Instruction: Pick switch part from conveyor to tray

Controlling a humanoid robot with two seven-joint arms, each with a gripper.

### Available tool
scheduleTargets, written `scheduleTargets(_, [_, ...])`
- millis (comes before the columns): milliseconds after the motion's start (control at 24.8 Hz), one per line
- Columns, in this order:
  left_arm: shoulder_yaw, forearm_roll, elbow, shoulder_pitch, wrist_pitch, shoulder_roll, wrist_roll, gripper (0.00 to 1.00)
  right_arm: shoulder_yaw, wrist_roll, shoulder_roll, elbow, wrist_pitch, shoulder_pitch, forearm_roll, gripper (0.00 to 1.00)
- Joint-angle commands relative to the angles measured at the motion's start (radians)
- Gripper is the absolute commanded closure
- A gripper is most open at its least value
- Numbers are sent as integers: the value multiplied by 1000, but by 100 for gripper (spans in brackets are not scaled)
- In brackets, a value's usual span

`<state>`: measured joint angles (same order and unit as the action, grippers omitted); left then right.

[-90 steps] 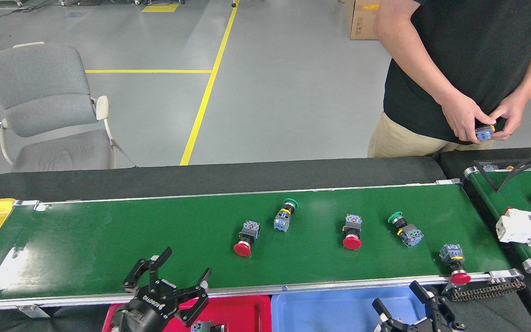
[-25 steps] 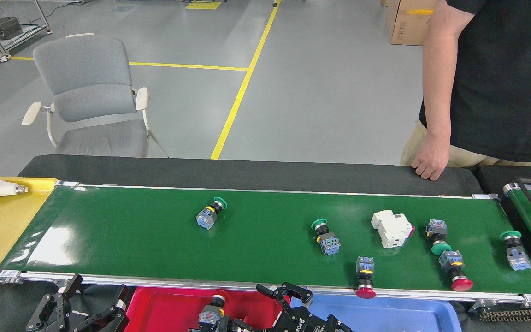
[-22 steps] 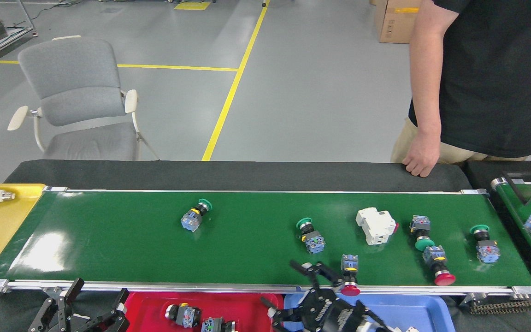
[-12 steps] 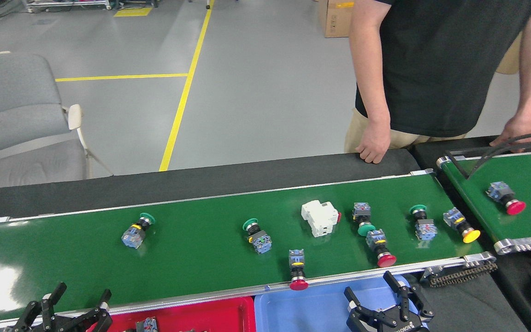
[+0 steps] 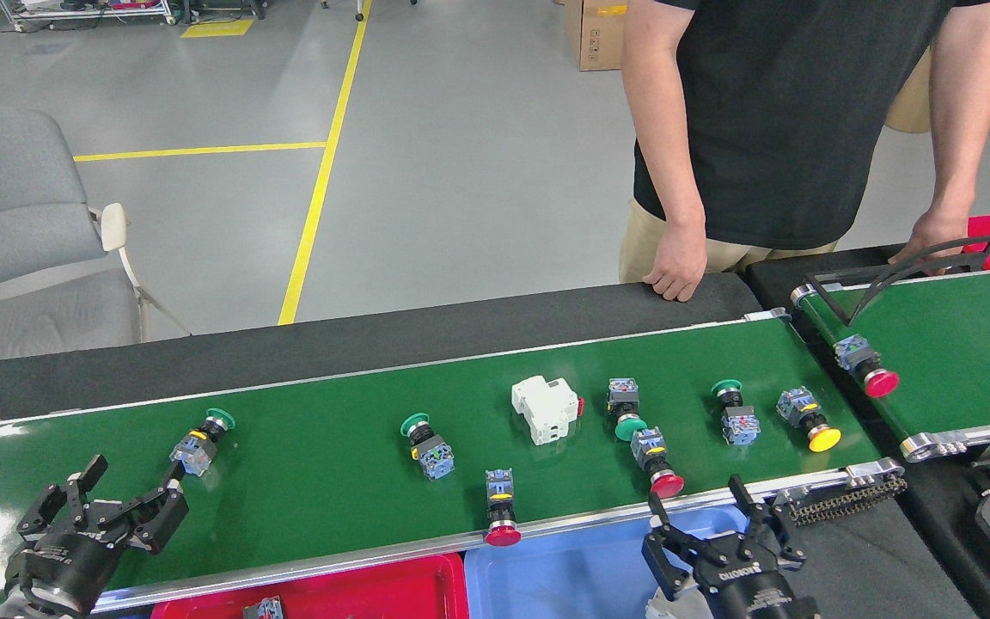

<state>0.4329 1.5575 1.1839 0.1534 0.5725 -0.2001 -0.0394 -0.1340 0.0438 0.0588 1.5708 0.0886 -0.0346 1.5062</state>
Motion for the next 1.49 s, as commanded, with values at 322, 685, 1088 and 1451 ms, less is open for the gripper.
scheduleTargets(322, [-71,1,-168,126,-114,-51,13,11,-101,19,1,-150,-101,142,2,52])
scheduleTargets(685, [-83,-48,-187,120,-10,-64,78,92,-130,25,-25,-172,-90,153,-6,86])
scheduleTargets(1088, [-135,-131,209,-160,213,-45,75,94,-171,22,-51,-78,40,133,-7,92])
scheduleTargets(1451, [-134,-157,589,-522,213,102,70,1,-504,11,-51,9,181,119,-4,11])
